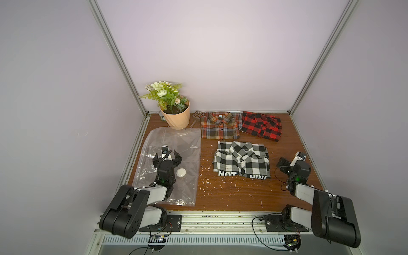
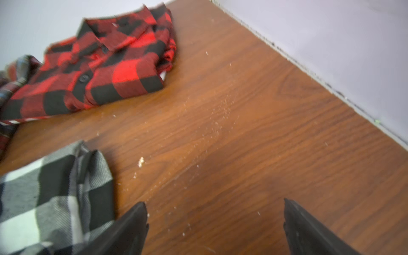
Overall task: Take the shirt out of the vacuum bag
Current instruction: Reset both arms
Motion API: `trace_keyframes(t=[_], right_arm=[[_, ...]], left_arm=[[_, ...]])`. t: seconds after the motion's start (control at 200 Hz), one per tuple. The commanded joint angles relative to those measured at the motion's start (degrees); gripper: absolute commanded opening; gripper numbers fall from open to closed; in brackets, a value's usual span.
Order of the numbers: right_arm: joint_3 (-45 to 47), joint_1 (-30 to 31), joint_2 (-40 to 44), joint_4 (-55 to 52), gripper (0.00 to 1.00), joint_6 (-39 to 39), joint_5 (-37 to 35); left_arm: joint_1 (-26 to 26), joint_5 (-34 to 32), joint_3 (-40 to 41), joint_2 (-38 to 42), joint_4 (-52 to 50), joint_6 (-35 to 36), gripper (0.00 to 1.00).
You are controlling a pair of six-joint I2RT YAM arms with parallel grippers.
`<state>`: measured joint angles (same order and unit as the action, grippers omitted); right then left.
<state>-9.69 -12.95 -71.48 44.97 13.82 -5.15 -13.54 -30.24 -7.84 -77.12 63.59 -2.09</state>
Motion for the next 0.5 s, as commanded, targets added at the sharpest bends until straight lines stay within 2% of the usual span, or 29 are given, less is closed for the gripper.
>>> trace_keyframes(t=[0.0, 0.075, 0.12, 0.195, 0.28, 0.31, 0.38, 0.495], right_arm=[[0.5, 3.2, -2.7, 19.4, 0.99, -1.5, -1.9], [1.3, 6.0, -6.1, 26.1, 0.99, -2.2, -2.5], [1.4, 9.5, -8.3, 29.0, 0.99, -5.0, -6.0], [1.7, 14.4, -10.1, 31.8, 0.99, -9.4, -10.4], [2.5, 15.1, -11.8, 35.6, 0.99, -9.7, -11.3], [2.4, 15.1, -11.3, 34.7, 0.99, -9.7, -11.4], [2.2, 15.2, -11.0, 33.7, 0.99, -9.4, -11.6], [2.1, 15.2, -11.1, 33.6, 0.99, -9.6, -11.5]], left_arm=[[1.3, -0.6, 1.3, -4.1, 17.6, 5.8, 1.0], [2.4, 2.4, 1.9, -9.0, 23.5, 6.3, 1.0], [2.4, 3.1, 2.1, -11.6, 27.4, 7.0, 1.0], [4.1, 7.3, 1.1, -9.1, 20.7, 5.1, 1.0], [7.5, 15.6, 0.6, -13.0, 22.5, 3.9, 1.0], [7.6, 15.7, 0.0, -14.2, 24.1, 4.2, 1.0], [9.4, 19.2, -2.5, -11.5, 14.2, 2.6, 1.0], [10.1, 19.9, -2.8, -12.1, 14.6, 1.8, 1.0]])
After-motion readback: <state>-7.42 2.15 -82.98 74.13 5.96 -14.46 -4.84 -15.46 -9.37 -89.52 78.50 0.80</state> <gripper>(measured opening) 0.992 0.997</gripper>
